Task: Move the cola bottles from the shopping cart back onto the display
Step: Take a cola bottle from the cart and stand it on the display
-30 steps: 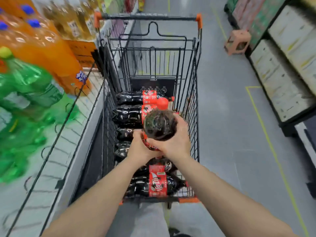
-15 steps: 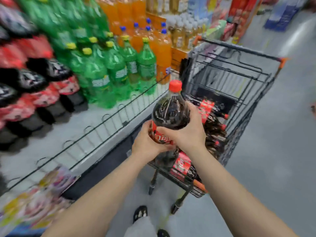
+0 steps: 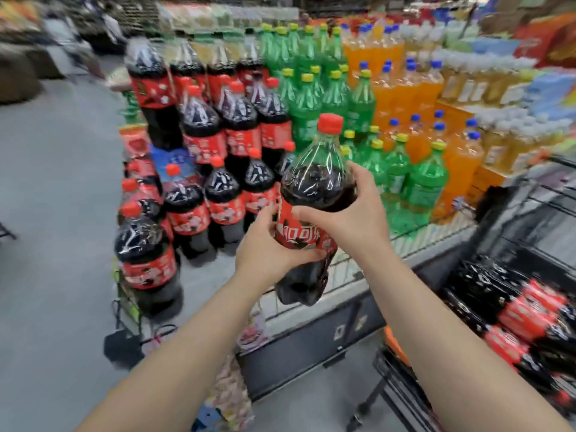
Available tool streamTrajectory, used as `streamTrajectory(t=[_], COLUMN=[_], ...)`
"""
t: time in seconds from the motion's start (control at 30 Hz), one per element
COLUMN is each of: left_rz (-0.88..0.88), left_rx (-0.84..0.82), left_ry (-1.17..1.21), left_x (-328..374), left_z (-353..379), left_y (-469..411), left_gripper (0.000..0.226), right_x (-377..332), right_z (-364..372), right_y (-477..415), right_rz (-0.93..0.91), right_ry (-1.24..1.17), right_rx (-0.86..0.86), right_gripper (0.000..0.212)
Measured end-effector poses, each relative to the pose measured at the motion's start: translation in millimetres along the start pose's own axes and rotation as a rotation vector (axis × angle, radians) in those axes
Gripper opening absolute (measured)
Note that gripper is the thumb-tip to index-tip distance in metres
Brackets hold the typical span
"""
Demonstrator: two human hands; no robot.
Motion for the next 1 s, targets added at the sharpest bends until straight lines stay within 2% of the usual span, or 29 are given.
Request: streamTrajectory(t=[0.17, 0.27, 0.4, 0.5, 0.63, 0.83, 1.0], left_rz=[-0.005, -0.044, -0.165, -0.284, -0.443, -0.586, -0.718], left_rx=[0.142, 0.194, 0.256, 0.342, 0.483, 0.701, 0.703], left_ry=[0.051, 0.113, 0.162, 0.180, 0.180, 0.225, 0.155], left_x=[-29, -54, -94, -128, -165, -195, -210], left_z=[-56, -75, -85, -83, -71, -53, -47], left_y=[-20, -29, -35, -41, -42, -50, -58], left_gripper=[0.085, 0.097, 0.095, 0.111, 0.094, 0.069, 0.065], right_x=[-29, -31, -20, -5, 21, 53, 74], right_z=[65, 103, 153, 191, 236, 283, 300], right_y=[-22, -30, -43, -52, -59, -66, -68], right_rz=[-0.106, -0.156, -0.170, -0.179, -0.186, -0.177, -0.146], right_ry=[-0.066, -0.107, -0.108, -0.132, -0.155, -0.208, -0.219], right_rx=[-0.076, -0.156, -0.301, -0.426, -0.591, -0.692, -0.708], right_gripper=[0.097, 0.094, 0.097, 0.094, 0.095, 0.102, 0.104])
Point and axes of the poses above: each hand's wrist, its own y-axis away from the middle knuckle, its own z-axis out of the palm, x = y × z, the point moved 1 cm from there along -y, towards the middle knuckle, and after that the axes turned 3 degrees about -x, right-handed, at the moved point
